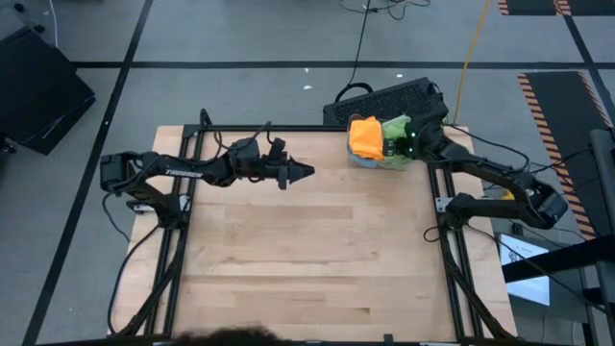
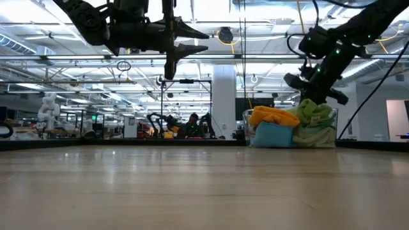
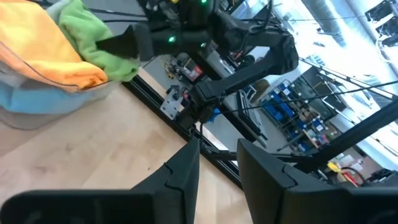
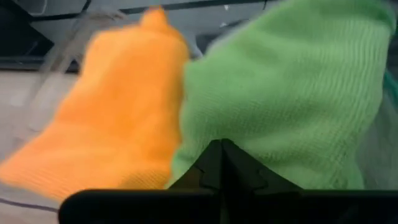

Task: Fold microfiber towels
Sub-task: Put the green microfiber towel into the transparent bin, then return to Home Position

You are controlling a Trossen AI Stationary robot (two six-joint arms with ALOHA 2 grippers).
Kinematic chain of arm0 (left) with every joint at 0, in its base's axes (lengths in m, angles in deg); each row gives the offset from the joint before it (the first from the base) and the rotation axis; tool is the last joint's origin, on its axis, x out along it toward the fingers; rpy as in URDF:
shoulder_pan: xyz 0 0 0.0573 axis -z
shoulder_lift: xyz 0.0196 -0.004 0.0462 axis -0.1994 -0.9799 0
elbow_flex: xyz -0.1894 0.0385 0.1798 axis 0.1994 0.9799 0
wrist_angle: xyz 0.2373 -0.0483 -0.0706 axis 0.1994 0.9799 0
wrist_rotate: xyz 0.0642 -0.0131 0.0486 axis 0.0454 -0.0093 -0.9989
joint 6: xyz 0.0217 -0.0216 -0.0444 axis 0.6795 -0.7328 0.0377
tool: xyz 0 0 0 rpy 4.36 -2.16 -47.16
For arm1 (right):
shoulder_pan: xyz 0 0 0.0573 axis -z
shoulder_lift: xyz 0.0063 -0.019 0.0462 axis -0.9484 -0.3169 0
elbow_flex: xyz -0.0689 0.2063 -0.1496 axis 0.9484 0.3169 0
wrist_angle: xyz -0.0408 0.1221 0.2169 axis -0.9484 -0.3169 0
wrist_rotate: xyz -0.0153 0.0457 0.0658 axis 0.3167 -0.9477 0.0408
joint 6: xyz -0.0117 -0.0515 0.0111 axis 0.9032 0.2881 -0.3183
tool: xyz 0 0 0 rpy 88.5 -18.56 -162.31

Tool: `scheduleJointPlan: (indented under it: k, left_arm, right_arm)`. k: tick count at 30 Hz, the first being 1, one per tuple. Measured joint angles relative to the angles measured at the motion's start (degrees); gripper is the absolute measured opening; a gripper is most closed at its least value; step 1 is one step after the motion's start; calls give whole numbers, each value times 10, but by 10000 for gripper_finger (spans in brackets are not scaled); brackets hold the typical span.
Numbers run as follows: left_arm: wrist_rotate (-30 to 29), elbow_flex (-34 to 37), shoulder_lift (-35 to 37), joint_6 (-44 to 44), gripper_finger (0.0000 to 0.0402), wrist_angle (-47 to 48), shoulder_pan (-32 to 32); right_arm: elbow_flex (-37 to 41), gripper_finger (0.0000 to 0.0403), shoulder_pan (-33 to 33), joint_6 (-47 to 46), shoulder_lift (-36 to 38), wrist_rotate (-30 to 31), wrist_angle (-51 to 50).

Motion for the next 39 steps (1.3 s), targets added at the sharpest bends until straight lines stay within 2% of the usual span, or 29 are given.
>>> scheduleJointPlan:
  k: [4,7,11,16,22,25,29,32,35,39]
  left_arm:
    - [21,0,16,8,108,31,-18]
    - [16,0,48,43,108,93,-28]
    - [-32,0,88,127,108,190,-39]
    - [-94,0,132,206,108,293,-50]
    - [-110,0,164,297,108,336,-50]
    - [-112,0,179,332,108,359,-49]
    - [-187,0,211,377,108,401,-34]
    - [-201,0,238,428,108,423,-16]
    - [-199,0,266,431,108,438,6]
    - [-201,0,296,434,108,454,55]
  right_arm:
    - [-43,0,10,45,16,-17,-42]
    - [-82,0,11,106,33,-30,-69]
    - [-114,0,0,159,56,-36,-90]
    - [-116,0,-24,201,86,-47,-53]
    - [-116,0,-40,268,95,-19,-11]
    - [-116,0,-40,297,104,-55,6]
    - [-116,0,-59,349,138,-42,-2]
    - [-116,0,-79,383,175,-35,-16]
    - [-116,0,-90,402,219,-80,-19]
    - [-116,0,-104,411,284,-177,-32]
